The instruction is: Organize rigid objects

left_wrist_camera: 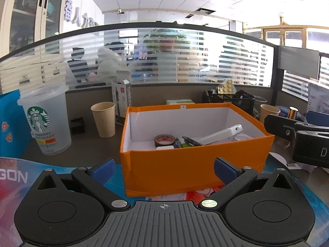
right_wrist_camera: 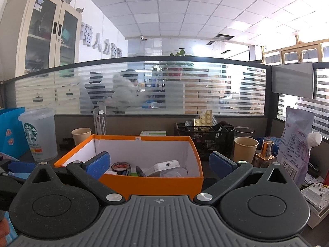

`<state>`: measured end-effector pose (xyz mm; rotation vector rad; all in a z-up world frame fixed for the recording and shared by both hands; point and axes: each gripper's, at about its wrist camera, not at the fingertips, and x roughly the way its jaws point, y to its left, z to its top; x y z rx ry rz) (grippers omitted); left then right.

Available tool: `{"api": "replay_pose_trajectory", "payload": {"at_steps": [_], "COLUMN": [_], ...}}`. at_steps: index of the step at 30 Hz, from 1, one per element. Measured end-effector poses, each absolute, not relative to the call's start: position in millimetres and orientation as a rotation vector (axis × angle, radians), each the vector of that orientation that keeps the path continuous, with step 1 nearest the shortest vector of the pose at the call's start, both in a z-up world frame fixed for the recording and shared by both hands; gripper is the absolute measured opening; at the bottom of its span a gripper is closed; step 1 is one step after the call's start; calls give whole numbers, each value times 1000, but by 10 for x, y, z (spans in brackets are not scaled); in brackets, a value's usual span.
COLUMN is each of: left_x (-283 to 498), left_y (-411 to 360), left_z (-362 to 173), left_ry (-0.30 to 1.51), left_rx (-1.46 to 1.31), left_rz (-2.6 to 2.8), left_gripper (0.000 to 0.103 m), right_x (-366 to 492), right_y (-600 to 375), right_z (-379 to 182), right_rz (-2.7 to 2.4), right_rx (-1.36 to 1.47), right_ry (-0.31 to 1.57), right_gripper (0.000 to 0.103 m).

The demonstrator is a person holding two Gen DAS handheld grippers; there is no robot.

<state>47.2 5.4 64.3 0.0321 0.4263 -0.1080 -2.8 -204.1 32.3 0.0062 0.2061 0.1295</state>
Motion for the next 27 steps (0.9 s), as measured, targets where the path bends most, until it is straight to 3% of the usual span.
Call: {"api": "replay_pose_trajectory", "payload": {"at_steps": [15, 27], "left_x": [400, 69], "left_y": [406, 1006], "left_z": [666, 752], "left_ry": [394, 234], "left_rx": [-12, -159], "left_rz": [-10, 66], "left_gripper": [103, 103], "right_x": [-93, -154], "right_y": [-1863, -1580], "right_z": [368, 333], "right_rz": [132, 172], "right_rx": [-20, -78], "right_ry": [193, 201], "right_gripper": [103, 103]}}
